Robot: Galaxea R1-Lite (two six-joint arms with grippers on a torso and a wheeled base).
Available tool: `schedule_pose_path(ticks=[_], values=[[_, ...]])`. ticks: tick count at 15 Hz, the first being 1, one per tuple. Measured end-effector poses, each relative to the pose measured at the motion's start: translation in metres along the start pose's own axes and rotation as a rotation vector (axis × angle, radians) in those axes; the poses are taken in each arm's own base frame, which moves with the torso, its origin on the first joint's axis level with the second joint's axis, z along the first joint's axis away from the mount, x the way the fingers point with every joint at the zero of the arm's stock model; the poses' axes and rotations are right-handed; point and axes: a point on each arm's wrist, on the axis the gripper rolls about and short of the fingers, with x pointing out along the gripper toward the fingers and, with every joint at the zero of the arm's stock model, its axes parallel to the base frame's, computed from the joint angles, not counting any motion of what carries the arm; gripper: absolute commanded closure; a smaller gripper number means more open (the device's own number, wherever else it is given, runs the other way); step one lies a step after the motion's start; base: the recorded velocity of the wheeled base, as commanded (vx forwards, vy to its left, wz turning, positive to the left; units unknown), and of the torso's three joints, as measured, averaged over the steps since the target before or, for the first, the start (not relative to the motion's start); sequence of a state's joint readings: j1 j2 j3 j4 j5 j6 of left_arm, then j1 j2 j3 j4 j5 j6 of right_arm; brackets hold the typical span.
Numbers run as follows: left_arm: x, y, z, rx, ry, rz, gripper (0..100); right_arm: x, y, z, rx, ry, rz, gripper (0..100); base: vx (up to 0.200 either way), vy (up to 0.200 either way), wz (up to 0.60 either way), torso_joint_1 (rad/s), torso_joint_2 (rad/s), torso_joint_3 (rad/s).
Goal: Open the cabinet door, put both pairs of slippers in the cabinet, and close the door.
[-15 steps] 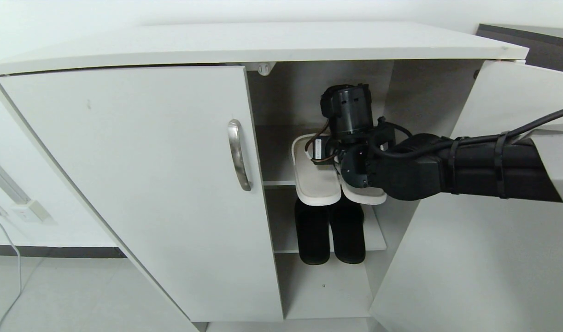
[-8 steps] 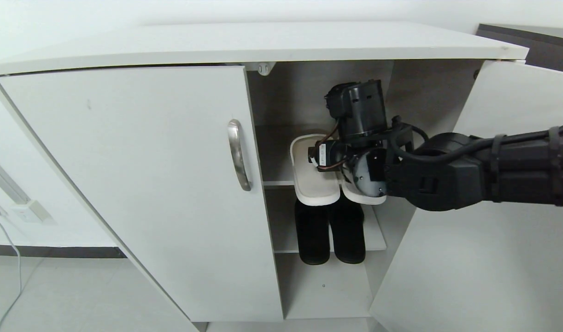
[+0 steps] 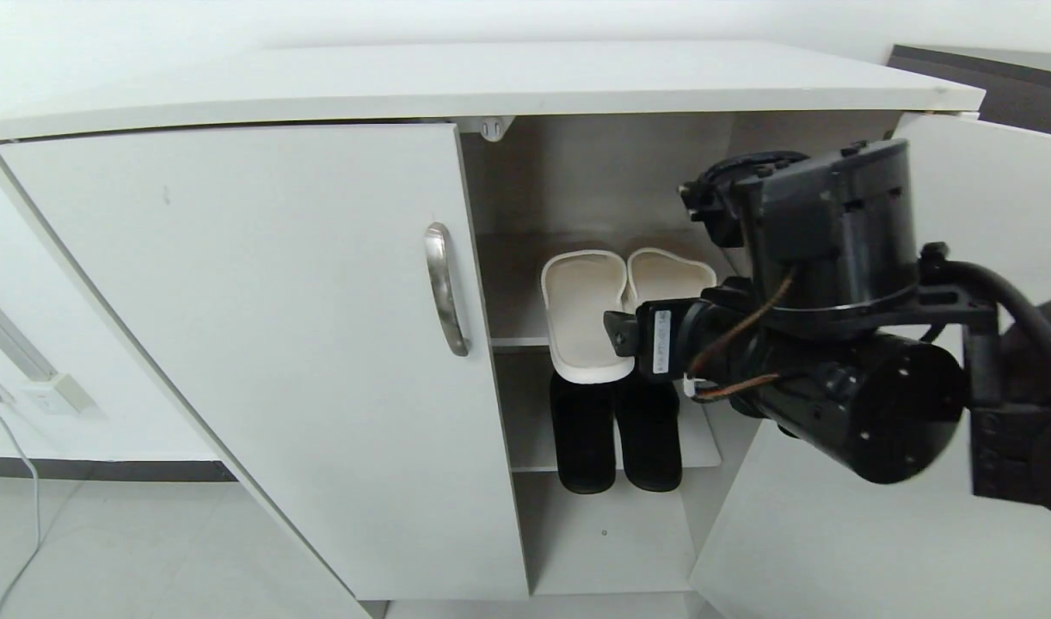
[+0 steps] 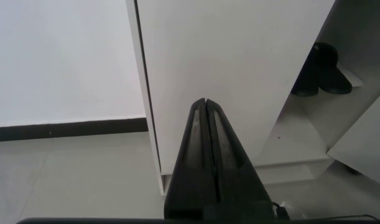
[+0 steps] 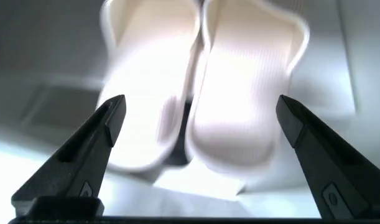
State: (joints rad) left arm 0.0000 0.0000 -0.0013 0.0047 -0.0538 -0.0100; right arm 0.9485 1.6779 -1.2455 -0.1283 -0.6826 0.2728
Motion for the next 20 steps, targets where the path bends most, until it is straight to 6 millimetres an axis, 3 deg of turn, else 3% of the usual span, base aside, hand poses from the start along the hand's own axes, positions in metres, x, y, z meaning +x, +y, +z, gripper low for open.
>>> schedule_pose_path(ticks=[1,2,5,14,20], values=[[0.0,0.0,0.0,0.0,0.0,0.0,100,-0.009,-0.003,-0.004,0.006,-0.006,0.023,0,0.0,0.0,0.0,0.0,0.0,0.0],[0.0,0.0,0.0,0.0,0.0,0.0,100,-0.017,-0.005,-0.009,0.016,-0.021,0.048,100,0.0,0.0,0.0,0.0,0.0,0.0],[0.0,0.0,0.0,0.0,0.0,0.0,100,-0.027,-0.007,-0.019,0.025,-0.032,0.099,100,0.0,0.0,0.0,0.0,0.0,0.0],[0.0,0.0,0.0,0.0,0.0,0.0,100,-0.019,-0.004,-0.036,-0.005,0.013,0.093,100,0.0,0.0,0.0,0.0,0.0,0.0],[0.0,0.0,0.0,0.0,0.0,0.0,100,-0.017,-0.004,-0.044,-0.019,0.015,0.1,100,-0.2,0.0,0.0,0.003,0.0,0.003]])
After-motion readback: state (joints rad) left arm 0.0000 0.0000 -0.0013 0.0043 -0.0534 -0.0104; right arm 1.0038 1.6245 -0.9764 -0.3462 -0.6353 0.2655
